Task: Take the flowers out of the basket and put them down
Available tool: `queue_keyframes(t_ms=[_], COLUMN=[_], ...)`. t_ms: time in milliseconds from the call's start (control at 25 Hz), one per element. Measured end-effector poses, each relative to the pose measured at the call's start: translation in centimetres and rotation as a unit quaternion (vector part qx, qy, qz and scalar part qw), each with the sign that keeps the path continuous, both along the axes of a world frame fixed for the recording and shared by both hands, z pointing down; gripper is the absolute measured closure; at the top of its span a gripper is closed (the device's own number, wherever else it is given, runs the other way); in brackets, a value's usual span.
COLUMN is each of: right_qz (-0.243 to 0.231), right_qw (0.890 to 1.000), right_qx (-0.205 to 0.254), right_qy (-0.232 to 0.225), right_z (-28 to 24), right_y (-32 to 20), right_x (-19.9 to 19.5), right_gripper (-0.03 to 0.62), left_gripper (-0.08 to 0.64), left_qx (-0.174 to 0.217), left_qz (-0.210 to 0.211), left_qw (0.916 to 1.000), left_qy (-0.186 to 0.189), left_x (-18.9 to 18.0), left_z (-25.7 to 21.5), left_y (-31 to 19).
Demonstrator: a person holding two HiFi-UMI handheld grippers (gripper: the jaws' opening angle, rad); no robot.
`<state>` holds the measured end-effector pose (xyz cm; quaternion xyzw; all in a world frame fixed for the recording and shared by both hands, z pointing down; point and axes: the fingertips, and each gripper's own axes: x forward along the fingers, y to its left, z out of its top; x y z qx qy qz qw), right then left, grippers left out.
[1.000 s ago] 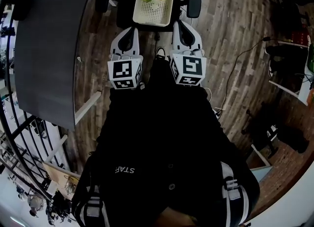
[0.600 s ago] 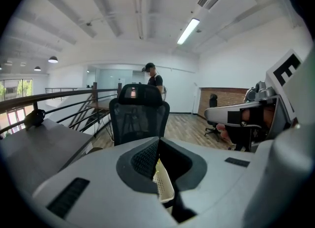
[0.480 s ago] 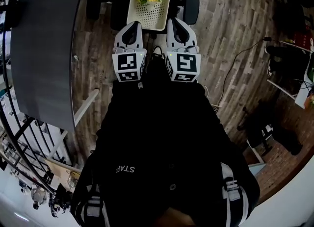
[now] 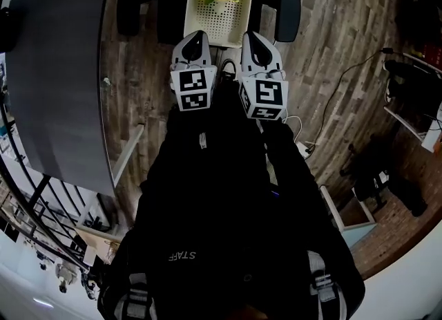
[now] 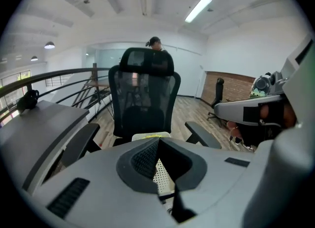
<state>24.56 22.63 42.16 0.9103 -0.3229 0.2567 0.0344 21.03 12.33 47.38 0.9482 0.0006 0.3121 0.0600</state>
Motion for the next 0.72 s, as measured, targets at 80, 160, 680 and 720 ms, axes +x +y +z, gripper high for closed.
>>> queue_keyframes(t_ms=[80,160,680,720], right_qz=[0.0,-0.001,0.013,0.013], right_qw=[1.0,1.0,0.997,0.997], right_qx=[-0.006,-0.011,-0.04,-0.038], right_qy=[-0.004,-0.01,-0.059,-0.059], right_z=[3.5,7.1,24.4,25.0], right_y=[-0.6,-1.0,-0.9,-0.7], right_x=[1.1,2.1,6.6,6.9], right_gripper=[0.58,0.58,0.58,0.58], left_gripper=[0.557,0.557,0.555,0.555], left_qx=[-0.001,-0.003,-0.02,-0.023], left_qz=[0.003,0.006,-0.001,0.0], left_qw=[1.0,0.9999,0.9975,0.9969], left_qy=[-0.004,-0.009,-0.068,-0.075], left_x=[1.1,2.1,7.2,7.5], left_z=[3.2,6.6,24.1,25.0], left_y=[-0.3,-0.4,-0.8,-0.5])
